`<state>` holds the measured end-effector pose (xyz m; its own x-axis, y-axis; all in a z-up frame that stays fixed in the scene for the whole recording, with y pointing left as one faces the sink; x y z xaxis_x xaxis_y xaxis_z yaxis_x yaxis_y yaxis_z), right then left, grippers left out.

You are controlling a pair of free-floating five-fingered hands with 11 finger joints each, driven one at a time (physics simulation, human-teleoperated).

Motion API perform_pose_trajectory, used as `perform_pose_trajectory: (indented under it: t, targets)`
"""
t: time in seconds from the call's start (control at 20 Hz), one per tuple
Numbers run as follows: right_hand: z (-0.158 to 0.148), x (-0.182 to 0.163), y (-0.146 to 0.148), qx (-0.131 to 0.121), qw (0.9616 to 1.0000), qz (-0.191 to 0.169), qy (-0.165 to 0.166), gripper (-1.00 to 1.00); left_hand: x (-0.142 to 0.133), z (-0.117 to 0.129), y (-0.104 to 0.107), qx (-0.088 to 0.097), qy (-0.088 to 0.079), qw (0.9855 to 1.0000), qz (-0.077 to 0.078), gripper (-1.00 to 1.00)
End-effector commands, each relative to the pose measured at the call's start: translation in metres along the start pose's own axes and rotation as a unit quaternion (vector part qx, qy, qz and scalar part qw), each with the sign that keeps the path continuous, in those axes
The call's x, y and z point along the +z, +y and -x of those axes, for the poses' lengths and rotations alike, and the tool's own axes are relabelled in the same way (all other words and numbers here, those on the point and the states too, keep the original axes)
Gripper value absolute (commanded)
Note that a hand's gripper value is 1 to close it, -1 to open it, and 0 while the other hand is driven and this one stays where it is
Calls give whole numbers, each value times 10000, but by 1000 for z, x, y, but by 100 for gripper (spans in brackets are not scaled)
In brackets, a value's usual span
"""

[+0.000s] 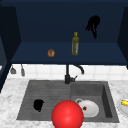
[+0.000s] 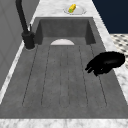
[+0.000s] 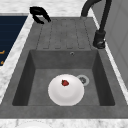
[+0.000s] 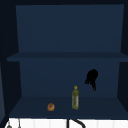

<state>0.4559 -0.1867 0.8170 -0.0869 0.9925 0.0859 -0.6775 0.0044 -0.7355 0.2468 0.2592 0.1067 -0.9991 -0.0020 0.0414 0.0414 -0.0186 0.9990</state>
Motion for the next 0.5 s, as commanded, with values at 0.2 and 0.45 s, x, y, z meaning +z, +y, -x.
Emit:
perform_pose_trajectory:
  t: [0.2,0.45]
  targets:
    - [5,45,45,-31,9998,174,26,-100,0,0,0,0,0,10000,0,0]
    - [3,71,74,51,9993,367,27,-100,0,0,0,0,0,10000,0,0]
